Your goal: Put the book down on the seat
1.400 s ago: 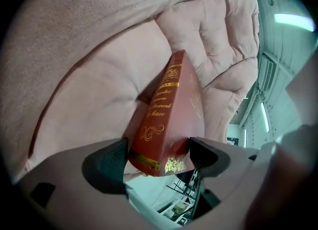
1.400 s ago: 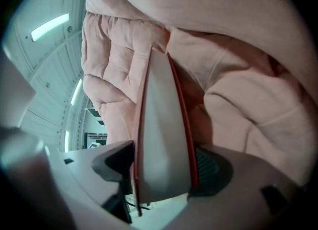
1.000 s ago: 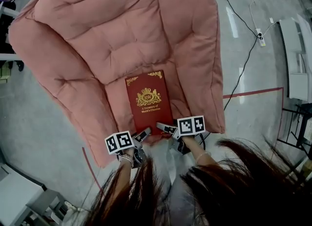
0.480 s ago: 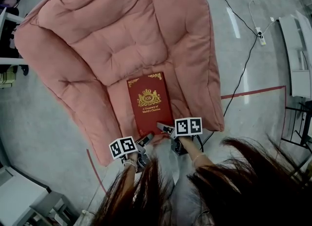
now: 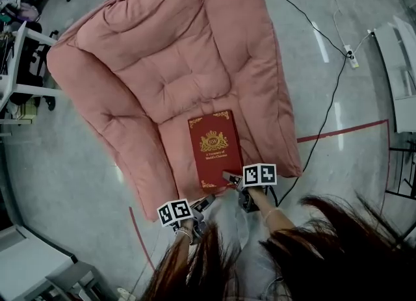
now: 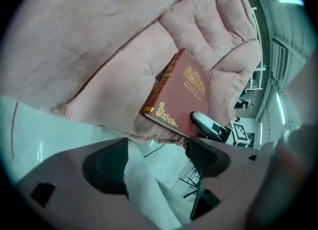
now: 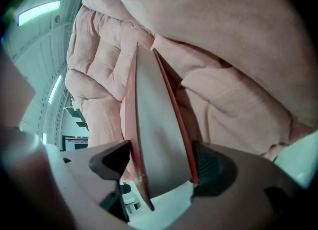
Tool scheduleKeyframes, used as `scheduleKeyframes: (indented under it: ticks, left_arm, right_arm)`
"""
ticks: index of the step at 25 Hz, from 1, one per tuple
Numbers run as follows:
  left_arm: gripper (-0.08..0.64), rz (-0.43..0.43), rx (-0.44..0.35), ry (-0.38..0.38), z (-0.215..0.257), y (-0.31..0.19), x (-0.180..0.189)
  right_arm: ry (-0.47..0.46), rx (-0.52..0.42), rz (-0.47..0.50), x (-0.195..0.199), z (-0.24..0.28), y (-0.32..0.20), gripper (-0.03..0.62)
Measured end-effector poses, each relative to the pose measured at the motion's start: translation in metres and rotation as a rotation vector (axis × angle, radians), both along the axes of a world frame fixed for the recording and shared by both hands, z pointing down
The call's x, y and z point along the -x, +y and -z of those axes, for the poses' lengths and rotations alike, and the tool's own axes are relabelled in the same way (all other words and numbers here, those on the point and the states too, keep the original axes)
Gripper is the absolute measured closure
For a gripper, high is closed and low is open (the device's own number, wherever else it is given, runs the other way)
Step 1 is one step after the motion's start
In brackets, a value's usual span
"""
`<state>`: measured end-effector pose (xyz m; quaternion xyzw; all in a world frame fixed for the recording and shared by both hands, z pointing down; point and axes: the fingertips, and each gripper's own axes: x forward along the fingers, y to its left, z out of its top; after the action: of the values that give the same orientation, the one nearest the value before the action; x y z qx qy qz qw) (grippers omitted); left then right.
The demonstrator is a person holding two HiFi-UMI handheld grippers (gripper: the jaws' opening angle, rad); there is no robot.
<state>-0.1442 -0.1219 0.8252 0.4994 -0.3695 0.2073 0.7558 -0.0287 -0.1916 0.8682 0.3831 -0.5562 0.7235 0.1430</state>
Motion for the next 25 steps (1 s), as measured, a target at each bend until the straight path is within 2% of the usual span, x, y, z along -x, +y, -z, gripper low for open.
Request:
scheduleKeyframes:
  ticks: [10, 19, 25]
  left_arm:
    - [0.187, 0.006, 0.011, -0.009, 0.021, 0.033, 0.006]
    - [0.187, 0.024, -0.035, -0.001, 0.031, 0.003, 0.013]
    - [0.187, 0.061, -0.084, -0.003, 0.050, 0.002, 0.005]
  right_arm:
    - [0.049, -0.013, 0.015, -0.009, 0.003, 0.002, 0.210]
    - [0.054, -0.014, 0.007, -0.013, 0.008, -0.011, 0.202]
    - [0.054, -0.011, -0.010, -0.025, 0.029, 0.004, 0.204]
